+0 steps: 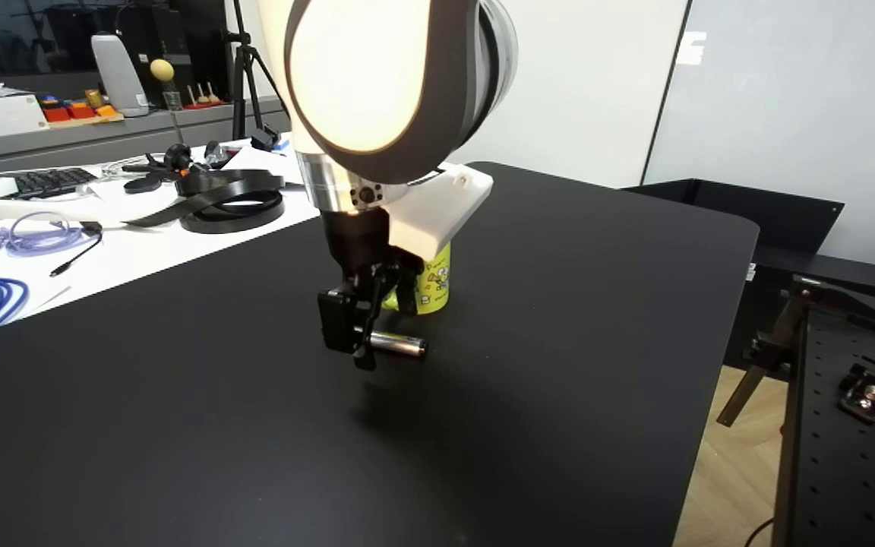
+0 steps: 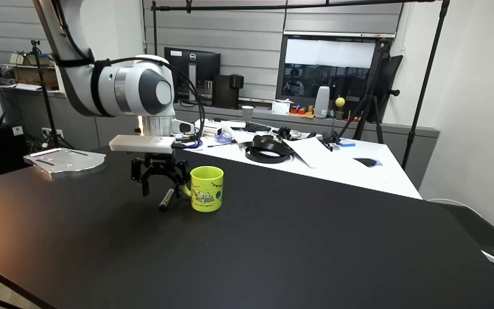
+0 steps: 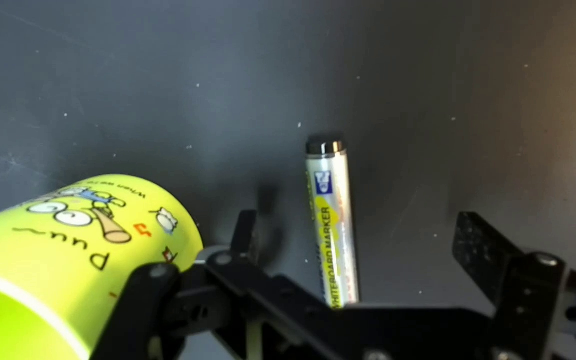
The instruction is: Put the marker inside the mug cup,take it out and put it back
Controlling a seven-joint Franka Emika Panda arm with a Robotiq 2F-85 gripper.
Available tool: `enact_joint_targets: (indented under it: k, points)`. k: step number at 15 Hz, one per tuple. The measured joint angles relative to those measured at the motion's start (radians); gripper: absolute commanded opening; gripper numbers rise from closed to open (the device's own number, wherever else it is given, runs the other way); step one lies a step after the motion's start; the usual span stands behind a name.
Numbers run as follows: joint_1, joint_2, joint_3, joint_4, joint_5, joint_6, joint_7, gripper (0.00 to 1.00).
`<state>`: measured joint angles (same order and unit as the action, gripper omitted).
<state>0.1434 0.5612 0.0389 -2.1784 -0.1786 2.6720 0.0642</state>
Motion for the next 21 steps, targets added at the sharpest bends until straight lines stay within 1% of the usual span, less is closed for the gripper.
enact_joint_targets:
  k: [4,6,8,9,10,11,12,17,21]
  points:
    - [0.012,0.014,-0.018,-0.003,-0.002,-0.002,-0.004,0.45]
    - [0.015,0.014,-0.024,-0.009,-0.002,0.0,-0.005,0.34]
    - [0.019,0.012,-0.024,-0.009,-0.001,0.0,-0.005,0.2]
    - [0.022,0.011,-0.023,-0.009,-0.001,0.0,-0.005,0.12]
    - [0.024,0.011,-0.023,-0.009,-0.001,0.002,-0.005,0.05]
    - [0.026,0.011,-0.024,-0.009,-0.001,0.003,-0.005,0.01]
    - [0.026,0.01,-0.025,-0.007,-0.001,0.003,-0.006,0.06]
    - [0.027,-0.011,-0.029,0.007,-0.001,-0.007,-0.007,0.06]
    - [0.033,-0.097,-0.029,0.015,0.0,-0.103,-0.007,0.06]
